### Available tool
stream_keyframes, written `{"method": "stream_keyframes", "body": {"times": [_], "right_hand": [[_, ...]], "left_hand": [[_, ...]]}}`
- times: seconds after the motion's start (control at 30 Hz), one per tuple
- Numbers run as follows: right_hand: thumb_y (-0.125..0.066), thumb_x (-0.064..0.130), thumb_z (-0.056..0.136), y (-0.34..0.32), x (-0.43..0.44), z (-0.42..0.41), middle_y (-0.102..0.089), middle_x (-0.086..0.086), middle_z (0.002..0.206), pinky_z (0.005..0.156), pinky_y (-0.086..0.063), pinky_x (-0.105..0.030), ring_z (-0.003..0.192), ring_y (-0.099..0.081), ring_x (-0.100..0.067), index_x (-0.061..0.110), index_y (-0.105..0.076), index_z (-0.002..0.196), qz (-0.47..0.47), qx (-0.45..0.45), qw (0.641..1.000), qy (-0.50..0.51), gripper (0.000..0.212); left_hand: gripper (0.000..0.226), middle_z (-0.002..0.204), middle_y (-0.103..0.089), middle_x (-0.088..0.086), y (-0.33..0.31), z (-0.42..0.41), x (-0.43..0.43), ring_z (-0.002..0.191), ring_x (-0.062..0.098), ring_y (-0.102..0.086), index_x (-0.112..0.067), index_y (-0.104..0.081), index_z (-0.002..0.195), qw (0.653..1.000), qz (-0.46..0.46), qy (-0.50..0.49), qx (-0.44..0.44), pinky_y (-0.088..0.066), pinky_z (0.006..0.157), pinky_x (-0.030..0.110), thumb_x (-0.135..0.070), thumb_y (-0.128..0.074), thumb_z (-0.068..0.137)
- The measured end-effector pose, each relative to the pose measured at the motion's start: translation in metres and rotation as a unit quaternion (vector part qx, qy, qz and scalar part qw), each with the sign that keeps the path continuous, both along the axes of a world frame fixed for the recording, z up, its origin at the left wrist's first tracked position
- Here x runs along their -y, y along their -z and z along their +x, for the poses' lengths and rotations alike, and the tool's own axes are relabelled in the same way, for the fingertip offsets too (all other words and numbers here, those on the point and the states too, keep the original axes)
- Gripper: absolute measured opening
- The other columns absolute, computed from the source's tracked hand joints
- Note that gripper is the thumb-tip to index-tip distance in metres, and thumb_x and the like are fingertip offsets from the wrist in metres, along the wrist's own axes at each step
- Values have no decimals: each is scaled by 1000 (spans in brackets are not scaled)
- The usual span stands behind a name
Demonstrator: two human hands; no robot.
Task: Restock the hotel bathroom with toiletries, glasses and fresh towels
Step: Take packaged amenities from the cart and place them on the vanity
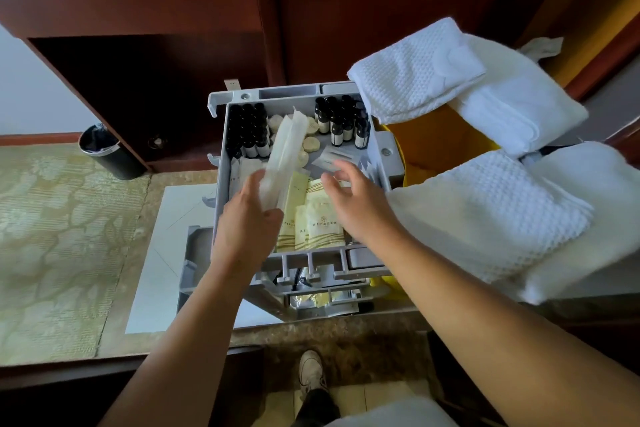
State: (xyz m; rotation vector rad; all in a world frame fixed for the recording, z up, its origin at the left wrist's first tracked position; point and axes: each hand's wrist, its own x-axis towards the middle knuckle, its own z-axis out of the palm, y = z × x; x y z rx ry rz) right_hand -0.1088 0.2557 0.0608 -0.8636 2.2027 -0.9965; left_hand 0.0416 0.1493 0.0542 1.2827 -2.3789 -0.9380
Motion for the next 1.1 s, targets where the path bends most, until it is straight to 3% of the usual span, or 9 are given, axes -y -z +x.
{"method": "stream_keyframes", "body": {"times": [0.13, 0.23, 0.37, 0.43, 0.53, 0.67, 0.8, 0.97, 1.1], "right_hand": [[-53, 66, 95, -14, -3, -11, -58, 3, 142, 95, -60, -49, 107, -69, -13, 32, -45, 152, -36, 187, 978, 89, 67], [-58, 79, 80, -23, -15, -14, -60, 2, 140, 91, -61, -52, 102, -73, -14, 33, -44, 151, -68, 233, 961, 130, 85], [-69, 81, 75, -36, -45, -19, -65, -5, 133, 77, -65, -53, 109, -72, -27, 33, -46, 148, -138, 328, 911, 209, 91], [-71, 76, 79, -40, -64, -20, -75, -2, 120, 83, -63, -57, 101, -76, -23, 32, -51, 143, -142, 322, 906, 234, 80], [-68, 49, 96, -40, -91, -22, -79, 1, 106, 91, -60, -58, 99, -77, -22, 30, -65, 116, -156, 312, 898, 267, 28], [-52, 29, 106, -45, -138, -22, -81, -3, 104, 79, -64, -55, 98, -78, -26, 27, -64, 126, -208, 393, 852, 277, 23], [-42, 14, 106, -48, -194, -16, -79, -7, 110, 72, -64, -50, 104, -76, -30, 24, -59, 135, -288, 471, 794, 255, 35], [-44, 15, 106, -39, -253, -5, -75, -10, 124, 86, -61, -58, 115, -72, -35, 20, -56, 140, -336, 524, 747, 235, 37], [-44, 15, 105, -33, -294, 5, -72, -9, 131, 88, -62, -56, 121, -69, -33, 19, -51, 147, -348, 527, 744, 219, 42]], "left_hand": [[66, 117, -64, 5, -11, -10, -25, 78, 21, -62, -24, -41, 152, 999, 17, 42, -6, -49, 57, 21, -7, -62, 91], [67, 110, -64, 0, -18, -13, -49, 67, 12, -62, -29, -43, 151, 996, -21, 90, -13, -52, 52, 25, -8, -60, 90], [68, 121, -69, -3, -18, -12, -81, 86, 13, -62, -31, -44, 151, 978, -140, 151, -13, -50, 61, 18, -7, -64, 90], [70, 121, -70, -4, -14, -9, -95, 94, 16, -63, -32, -44, 149, 961, -203, 186, -21, -60, 63, 34, -7, -67, 88], [67, 116, -70, -7, -14, -7, -119, 94, 17, -60, -31, -49, 147, 948, -233, 212, -42, -61, 63, 41, -5, -67, 88], [54, 124, -64, -20, -18, 3, -152, 110, 8, -54, -40, -50, 147, 961, -146, 223, -76, -54, 90, 40, -31, -66, 96], [57, 136, -52, -32, -29, 21, -188, 127, 2, -54, -55, -43, 146, 973, 137, 114, -147, -49, 94, 21, -66, -55, 91], [45, 129, -69, 4, -24, 32, -229, 110, 27, -72, -41, -69, 130, 846, 453, -5, -282, -60, 83, 28, -43, -70, 85], [51, 132, -63, 7, -25, 36, -270, 100, 21, -72, -39, -70, 130, 847, 456, -18, -272, -59, 79, 28, -30, -80, 81]]}}
